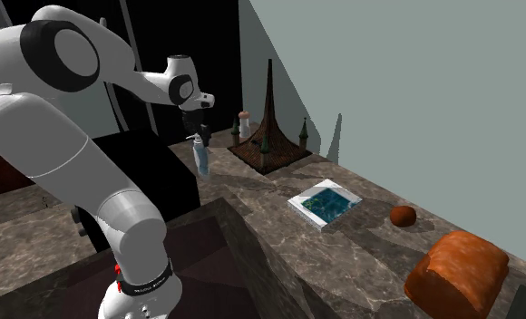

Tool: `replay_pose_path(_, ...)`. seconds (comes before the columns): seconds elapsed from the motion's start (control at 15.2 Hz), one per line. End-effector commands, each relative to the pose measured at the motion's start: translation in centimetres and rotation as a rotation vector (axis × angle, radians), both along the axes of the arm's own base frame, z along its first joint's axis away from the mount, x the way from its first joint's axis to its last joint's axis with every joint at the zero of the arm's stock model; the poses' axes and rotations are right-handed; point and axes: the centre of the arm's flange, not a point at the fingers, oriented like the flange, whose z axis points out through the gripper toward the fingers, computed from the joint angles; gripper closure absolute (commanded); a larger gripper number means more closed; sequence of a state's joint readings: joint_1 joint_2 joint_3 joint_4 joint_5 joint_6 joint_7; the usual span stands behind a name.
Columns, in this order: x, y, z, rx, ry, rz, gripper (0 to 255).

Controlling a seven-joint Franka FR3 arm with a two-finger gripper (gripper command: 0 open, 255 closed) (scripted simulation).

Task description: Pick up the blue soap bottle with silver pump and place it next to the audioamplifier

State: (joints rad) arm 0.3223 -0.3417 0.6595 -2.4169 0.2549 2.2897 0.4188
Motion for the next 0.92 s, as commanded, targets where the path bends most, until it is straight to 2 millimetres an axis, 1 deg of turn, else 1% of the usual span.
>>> replay_pose_path(0.0, 0.0, 0.0, 0.0, 0.000, 0.000, 0.000, 0)
replay_pose_path(0.2, 0.0, 0.0, 0.0, 0.000, 0.000, 0.000, 0)
replay_pose_path(0.4, -0.4, -0.5, 3.9, 0.000, 0.000, 0.000, 0)
replay_pose_path(0.46, -0.5, -0.6, 4.9, 0.000, 0.000, 0.000, 0)
replay_pose_path(0.86, -0.5, -0.6, 4.9, 0.000, 0.000, 0.000, 0)
